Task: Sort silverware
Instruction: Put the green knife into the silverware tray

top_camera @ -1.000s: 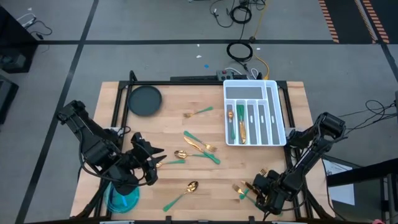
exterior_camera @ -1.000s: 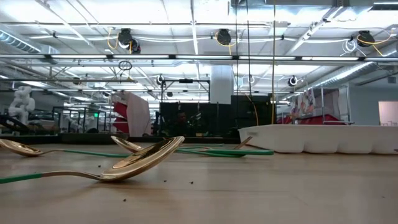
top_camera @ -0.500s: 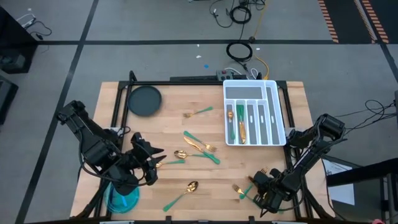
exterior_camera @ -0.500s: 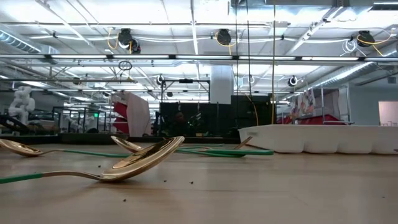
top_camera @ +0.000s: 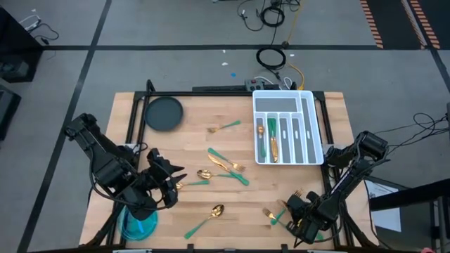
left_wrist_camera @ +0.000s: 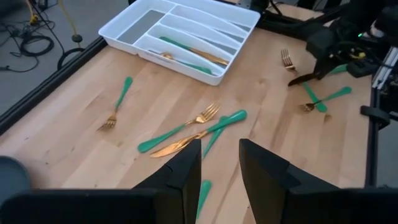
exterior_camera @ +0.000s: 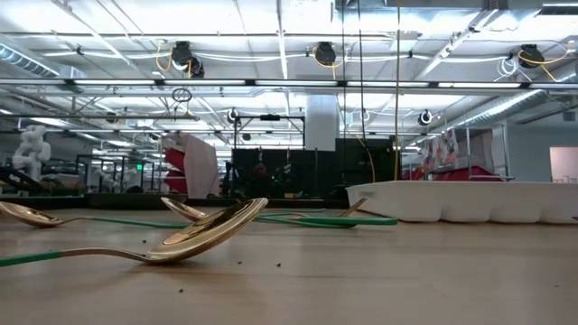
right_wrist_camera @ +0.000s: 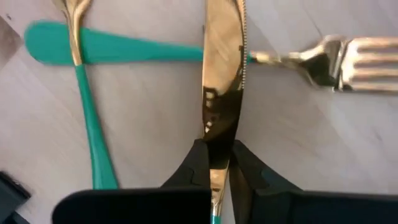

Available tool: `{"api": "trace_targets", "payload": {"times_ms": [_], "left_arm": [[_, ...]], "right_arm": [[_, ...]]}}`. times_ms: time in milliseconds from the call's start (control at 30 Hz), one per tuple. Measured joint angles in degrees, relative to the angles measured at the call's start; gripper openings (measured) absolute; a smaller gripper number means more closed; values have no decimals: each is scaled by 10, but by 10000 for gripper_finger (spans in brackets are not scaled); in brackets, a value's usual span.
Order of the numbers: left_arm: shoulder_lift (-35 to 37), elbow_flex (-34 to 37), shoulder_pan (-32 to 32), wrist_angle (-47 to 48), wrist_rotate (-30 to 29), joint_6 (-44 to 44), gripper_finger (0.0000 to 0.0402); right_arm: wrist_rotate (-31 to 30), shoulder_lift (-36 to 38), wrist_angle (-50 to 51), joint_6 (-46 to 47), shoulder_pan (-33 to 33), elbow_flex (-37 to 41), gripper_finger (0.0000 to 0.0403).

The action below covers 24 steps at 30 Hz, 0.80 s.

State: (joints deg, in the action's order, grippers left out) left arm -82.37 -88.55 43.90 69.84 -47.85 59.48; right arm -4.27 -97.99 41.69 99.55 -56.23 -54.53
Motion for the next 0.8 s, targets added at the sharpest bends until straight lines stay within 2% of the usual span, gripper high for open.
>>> {"api": "trace_targets", "payload": {"times_ms": [100, 233, 467, 800], "left_arm": [[0, 0, 0, -2, -13, 1, 116], [0, 0, 0, -3, -20, 2, 116], [0, 0, 0, -3, -35, 1, 116], [0, 0, 1, -3, -45, 2, 116]], "right_arm": [[-12, 0, 1, 3, -1, -17, 1], [-79, 1, 9, 13, 4, -46, 4], [-130, 4, 35, 8, 26, -68, 3], [-226, 62, 79, 11, 73, -69, 1]]}}
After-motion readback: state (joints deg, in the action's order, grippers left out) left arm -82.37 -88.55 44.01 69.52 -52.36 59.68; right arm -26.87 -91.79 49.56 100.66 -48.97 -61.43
